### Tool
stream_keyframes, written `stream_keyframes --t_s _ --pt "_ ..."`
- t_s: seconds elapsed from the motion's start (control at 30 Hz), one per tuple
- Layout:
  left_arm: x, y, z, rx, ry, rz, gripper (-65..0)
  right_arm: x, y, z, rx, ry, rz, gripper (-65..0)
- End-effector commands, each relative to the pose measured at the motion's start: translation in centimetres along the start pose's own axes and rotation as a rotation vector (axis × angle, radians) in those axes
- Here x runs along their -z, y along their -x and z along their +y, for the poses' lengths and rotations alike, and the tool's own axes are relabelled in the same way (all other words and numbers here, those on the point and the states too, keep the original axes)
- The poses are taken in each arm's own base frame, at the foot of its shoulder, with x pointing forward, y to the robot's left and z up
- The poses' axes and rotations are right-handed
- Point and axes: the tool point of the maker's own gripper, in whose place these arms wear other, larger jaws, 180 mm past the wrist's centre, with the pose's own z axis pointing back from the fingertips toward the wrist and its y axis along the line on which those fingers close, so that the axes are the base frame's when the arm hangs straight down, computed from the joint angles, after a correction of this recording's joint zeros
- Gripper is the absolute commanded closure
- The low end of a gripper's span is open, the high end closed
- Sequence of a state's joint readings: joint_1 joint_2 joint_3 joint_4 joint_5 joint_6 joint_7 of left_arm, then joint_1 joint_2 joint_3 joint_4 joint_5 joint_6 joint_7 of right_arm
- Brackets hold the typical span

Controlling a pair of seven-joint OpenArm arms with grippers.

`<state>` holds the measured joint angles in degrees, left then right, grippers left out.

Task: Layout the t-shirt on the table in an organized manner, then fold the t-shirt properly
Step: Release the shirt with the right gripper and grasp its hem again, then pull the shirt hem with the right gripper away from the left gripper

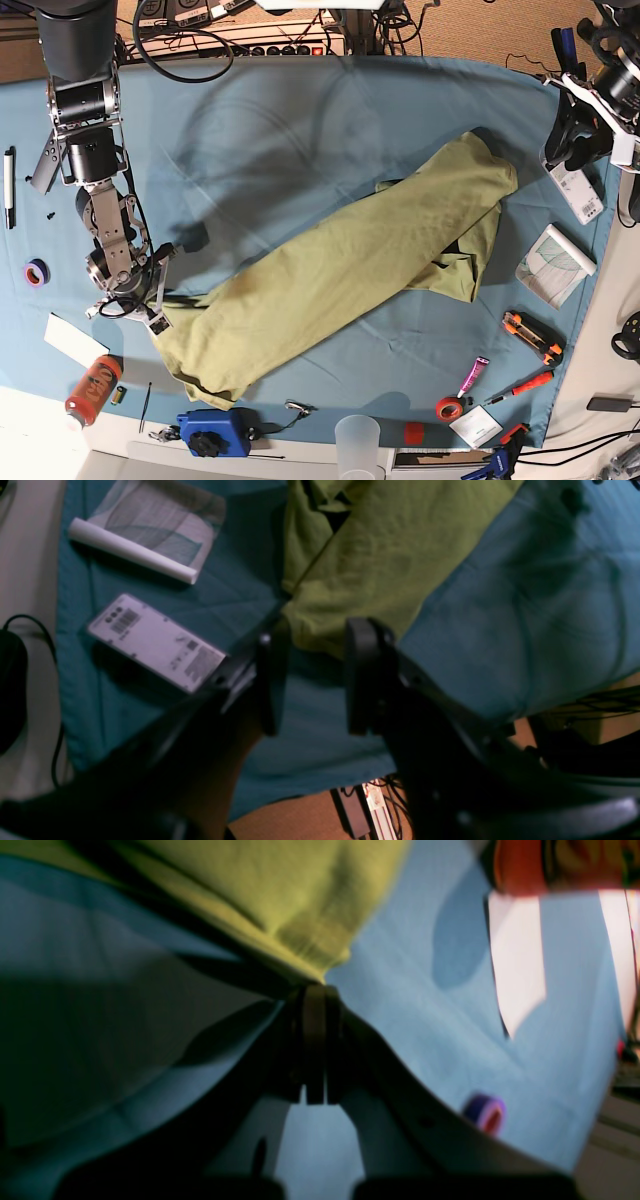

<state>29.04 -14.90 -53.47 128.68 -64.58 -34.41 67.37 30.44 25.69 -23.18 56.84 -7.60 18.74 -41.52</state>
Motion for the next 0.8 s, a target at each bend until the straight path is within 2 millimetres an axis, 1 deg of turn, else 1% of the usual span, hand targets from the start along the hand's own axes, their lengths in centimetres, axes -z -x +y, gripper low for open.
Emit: stream_keyframes --t_s 0.0,0.07,0.13,0.23,0.33,0.4,0.47,0.6,0.67,0.77 --pt "-0.3 -1.0 -0.3 0.021 0.009 -0.037 -20.7 -1.2 -2.1 -2.9 0.026 0.055 -0.052 0.0" --pt "-0.2 -1.2 -0.2 0.023 0.008 -0.043 -20.7 -2.4 -2.9 -3.4 0.055 0.048 -0.065 0.0" --pt "-0.2 -1.4 -0.2 0.026 0.008 -0.049 -20.7 -4.0 -4.1 -4.4 0.073 0.052 -0.099 0.0" --pt "-0.2 -1.4 -0.2 0.025 0.008 -0.049 -20.7 -7.2 -5.5 -6.3 0.079 0.069 -0.141 0.0" --pt "-0.2 -1.3 -0.2 0.025 0.008 -0.046 -20.7 -10.6 -5.8 -8.0 0.058 0.107 -0.14 0.0" --pt "-0.2 -1.4 -0.2 0.025 0.008 -0.046 -20.7 -12.1 -5.5 -9.3 0.048 0.155 -0.146 0.0" --pt "-0.2 -1.3 -0.2 0.024 0.007 -0.042 -20.7 -12.8 -4.8 -10.2 0.058 0.178 -0.156 0.0" --pt "-0.1 -1.3 -0.2 0.023 0.007 -0.042 -20.7 -14.2 -3.7 -10.8 0.201 0.134 -0.23 0.0" --pt "-0.1 -1.3 -0.2 0.023 0.007 -0.041 -20.7 -15.0 -2.7 -11.2 0.259 0.11 -0.256 0.0" --pt "-0.1 -1.3 -0.2 0.023 0.007 -0.042 -20.7 -15.8 -0.6 -12.1 0.325 0.11 -0.264 0.0"
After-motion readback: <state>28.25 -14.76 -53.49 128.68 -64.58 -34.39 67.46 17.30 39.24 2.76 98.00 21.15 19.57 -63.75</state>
